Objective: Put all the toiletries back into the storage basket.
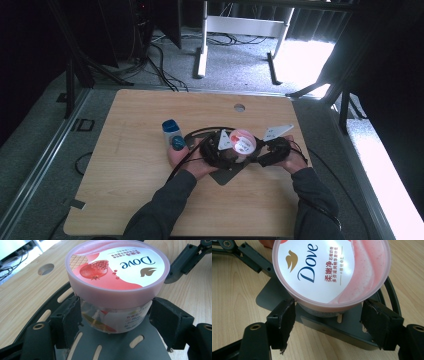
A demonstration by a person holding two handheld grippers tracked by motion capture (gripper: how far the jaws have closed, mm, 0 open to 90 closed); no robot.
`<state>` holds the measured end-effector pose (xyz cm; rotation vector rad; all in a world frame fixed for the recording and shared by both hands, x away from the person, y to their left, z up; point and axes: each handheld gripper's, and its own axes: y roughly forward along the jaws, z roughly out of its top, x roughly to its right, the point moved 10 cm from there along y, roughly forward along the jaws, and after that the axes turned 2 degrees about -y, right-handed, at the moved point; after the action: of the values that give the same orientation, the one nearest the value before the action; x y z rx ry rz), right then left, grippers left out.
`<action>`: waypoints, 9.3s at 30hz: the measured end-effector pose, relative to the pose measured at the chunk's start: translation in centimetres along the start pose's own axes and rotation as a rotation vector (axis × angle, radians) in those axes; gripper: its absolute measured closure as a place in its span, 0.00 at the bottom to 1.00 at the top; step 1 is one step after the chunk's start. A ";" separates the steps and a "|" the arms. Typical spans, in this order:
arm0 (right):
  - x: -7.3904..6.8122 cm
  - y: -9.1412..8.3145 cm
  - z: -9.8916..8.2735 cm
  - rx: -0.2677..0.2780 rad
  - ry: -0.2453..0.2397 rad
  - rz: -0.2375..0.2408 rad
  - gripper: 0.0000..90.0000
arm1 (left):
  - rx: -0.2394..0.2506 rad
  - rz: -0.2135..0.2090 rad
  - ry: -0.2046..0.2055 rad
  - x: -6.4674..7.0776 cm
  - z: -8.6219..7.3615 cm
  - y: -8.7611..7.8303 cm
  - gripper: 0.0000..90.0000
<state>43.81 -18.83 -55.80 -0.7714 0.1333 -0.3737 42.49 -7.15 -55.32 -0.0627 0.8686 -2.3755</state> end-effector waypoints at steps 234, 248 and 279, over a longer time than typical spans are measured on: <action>-3.1 0.3 -9.2 0.026 0.203 -0.227 0.33 | -0.019 -0.011 -0.284 -3.8 -8.0 -14.9 0.62; -3.1 0.3 -9.2 0.026 0.202 -0.227 0.33 | -0.035 0.083 -0.367 -6.5 -9.0 -15.0 0.46; -3.1 0.4 -9.2 0.026 0.195 -0.225 0.32 | -0.147 0.115 -0.370 -8.1 -8.2 -12.5 0.44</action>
<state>38.74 -23.48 -62.69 -0.7252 0.2254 -0.6634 40.61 9.56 -52.99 -0.4818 0.8379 -2.0979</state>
